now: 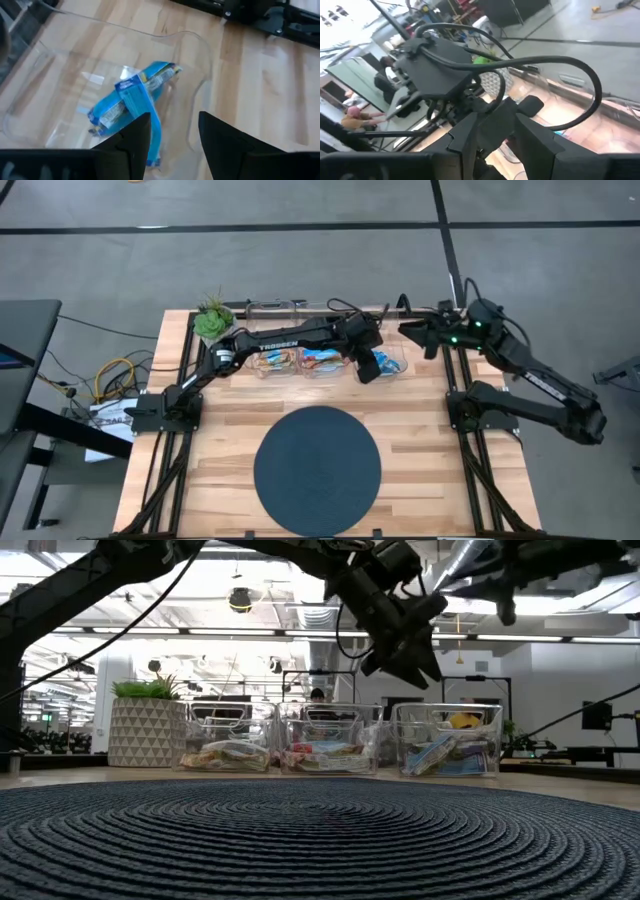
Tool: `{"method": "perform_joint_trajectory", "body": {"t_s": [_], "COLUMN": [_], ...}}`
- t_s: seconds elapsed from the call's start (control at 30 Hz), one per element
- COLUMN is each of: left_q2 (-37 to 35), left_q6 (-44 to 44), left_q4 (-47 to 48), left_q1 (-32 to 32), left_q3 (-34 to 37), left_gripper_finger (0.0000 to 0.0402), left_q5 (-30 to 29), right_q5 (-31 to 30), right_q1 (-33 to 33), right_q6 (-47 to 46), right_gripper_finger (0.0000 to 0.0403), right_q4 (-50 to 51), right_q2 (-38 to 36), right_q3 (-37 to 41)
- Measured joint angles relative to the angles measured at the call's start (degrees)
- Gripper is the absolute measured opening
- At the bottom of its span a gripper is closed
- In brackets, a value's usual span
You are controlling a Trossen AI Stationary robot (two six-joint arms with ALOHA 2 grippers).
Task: Pick and place Granola Bars by type
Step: Return to Home Position
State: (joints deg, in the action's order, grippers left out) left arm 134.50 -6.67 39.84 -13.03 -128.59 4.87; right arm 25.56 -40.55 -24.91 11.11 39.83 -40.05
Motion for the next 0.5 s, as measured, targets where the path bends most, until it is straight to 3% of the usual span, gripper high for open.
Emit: {"method": "perform_joint_trajectory", "body": {"t_s": [0.27,0.5], "left_q2": [0.1,-0.5], "left_q6": [-2.4,-6.6], "left_q4": [3.6,3.4], "left_q1": [2.6,4.8], "left_q3": [-5.9,-6.3], "left_gripper_finger": [0.016,0.016], "left_q5": [-3.8,-6.6], "right_q5": [-0.5,-12.0], "right_q1": [3.5,8.8], "right_q6": [4.1,7.3], "right_gripper_finger": [0.0123,0.0123], "right_q4": [4.5,12.2], "right_q2": [-8.6,-17.5], "right_q3": [0.0,0.0]}}
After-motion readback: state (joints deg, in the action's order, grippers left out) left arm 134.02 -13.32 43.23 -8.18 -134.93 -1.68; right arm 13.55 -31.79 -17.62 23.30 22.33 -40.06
